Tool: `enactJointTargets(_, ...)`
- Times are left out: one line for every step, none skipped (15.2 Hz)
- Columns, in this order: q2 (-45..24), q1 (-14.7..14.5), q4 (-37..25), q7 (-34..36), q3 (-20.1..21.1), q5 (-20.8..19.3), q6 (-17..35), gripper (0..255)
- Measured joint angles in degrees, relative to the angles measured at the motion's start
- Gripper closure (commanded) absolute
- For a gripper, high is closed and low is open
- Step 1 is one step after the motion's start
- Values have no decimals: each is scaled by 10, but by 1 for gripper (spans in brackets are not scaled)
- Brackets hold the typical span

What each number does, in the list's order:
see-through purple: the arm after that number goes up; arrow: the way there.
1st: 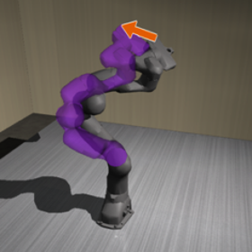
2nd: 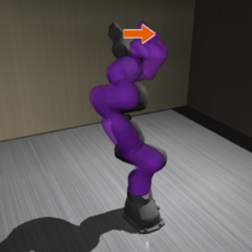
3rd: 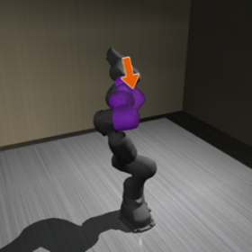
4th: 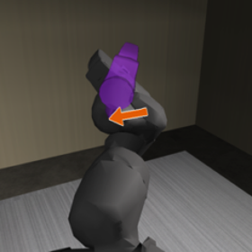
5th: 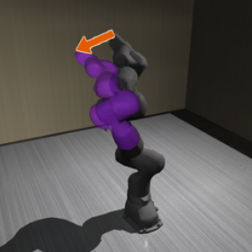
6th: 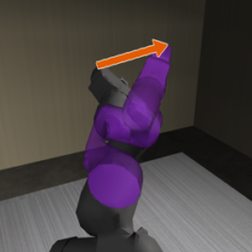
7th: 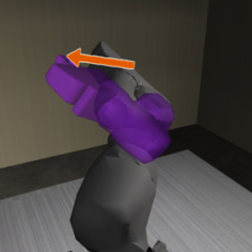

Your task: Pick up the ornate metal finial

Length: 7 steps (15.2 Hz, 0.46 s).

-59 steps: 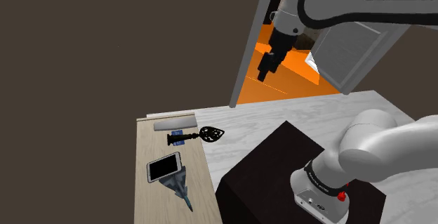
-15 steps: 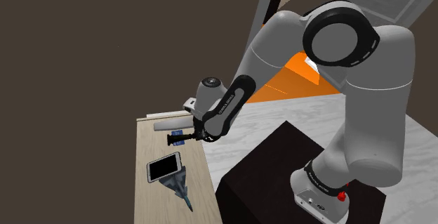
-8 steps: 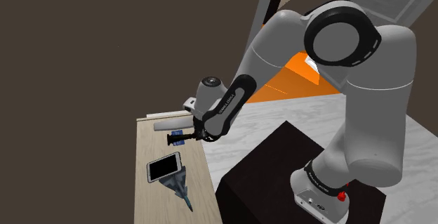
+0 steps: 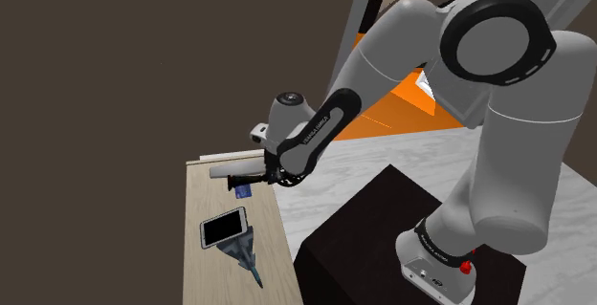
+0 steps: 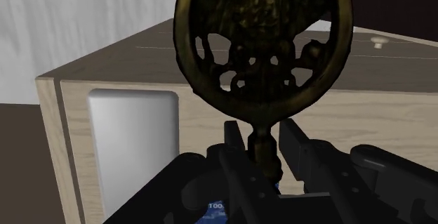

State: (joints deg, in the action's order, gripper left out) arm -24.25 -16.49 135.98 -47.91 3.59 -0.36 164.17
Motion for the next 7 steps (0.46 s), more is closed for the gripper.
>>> enactJointTargets(12, 0, 4, 0, 1, 1, -8, 255)
enactJointTargets(21, 0, 8, 1, 2, 1, -13, 255)
enactJointTargets(29, 0, 11, 2, 3, 2, -19, 255)
enactJointTargets(36, 1, 12, 0, 3, 3, -24, 255)
enactJointTargets(44, 2, 13, -1, 4, 4, -31, 255)
enactJointTargets(52, 3, 12, -2, 5, 5, -40, 255)
enactJointTargets(57, 3, 13, -2, 5, 5, -44, 255)
